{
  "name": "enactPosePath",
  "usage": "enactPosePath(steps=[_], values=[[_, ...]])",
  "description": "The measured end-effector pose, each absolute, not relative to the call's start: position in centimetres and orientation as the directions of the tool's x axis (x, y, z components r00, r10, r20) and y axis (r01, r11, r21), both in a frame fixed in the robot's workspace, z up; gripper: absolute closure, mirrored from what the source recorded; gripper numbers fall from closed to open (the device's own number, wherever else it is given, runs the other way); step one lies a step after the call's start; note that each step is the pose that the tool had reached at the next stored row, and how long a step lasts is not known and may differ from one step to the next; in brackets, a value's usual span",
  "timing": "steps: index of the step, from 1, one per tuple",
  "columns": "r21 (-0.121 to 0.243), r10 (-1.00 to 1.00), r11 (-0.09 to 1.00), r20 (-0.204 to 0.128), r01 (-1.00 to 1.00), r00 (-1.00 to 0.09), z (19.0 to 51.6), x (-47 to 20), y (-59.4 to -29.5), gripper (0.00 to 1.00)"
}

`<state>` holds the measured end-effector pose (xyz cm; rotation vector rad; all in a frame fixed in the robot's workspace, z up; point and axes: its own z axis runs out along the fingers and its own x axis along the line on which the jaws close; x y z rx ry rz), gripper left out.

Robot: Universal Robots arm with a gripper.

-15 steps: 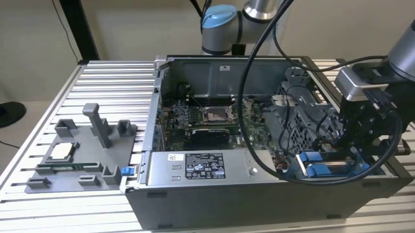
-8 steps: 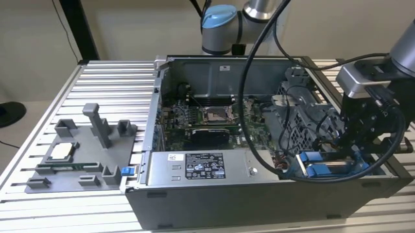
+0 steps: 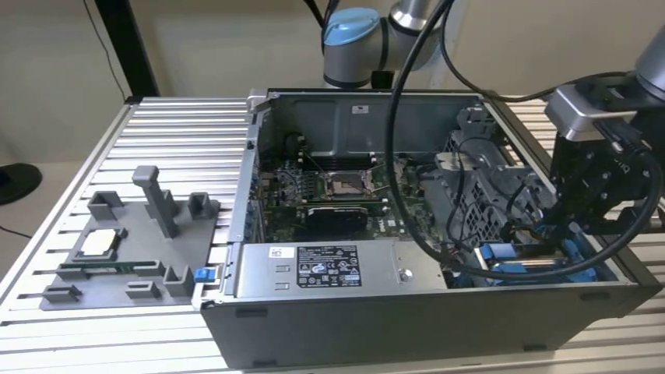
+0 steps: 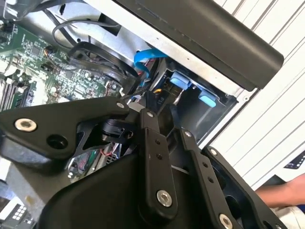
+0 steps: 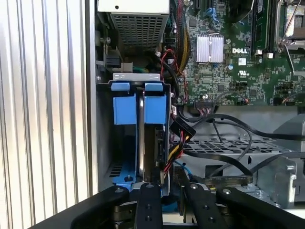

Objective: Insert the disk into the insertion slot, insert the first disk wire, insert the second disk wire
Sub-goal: 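Insert the first disk wire, then insert the second disk wire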

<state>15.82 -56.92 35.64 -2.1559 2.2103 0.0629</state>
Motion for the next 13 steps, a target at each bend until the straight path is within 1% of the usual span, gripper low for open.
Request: enactPosePath(steps=[3, 8, 13], values=[[-0.008, -0.997, 0.025, -0.067, -1.0, -0.025, 35.7, 16.0, -56.3, 0.0], [-0.008, -0.997, 0.025, -0.067, -1.0, -0.025, 37.5, 16.0, -56.1, 0.0], [-0.008, -0.997, 0.025, -0.067, -1.0, -0.025, 37.1, 16.1, -54.8, 0.0]])
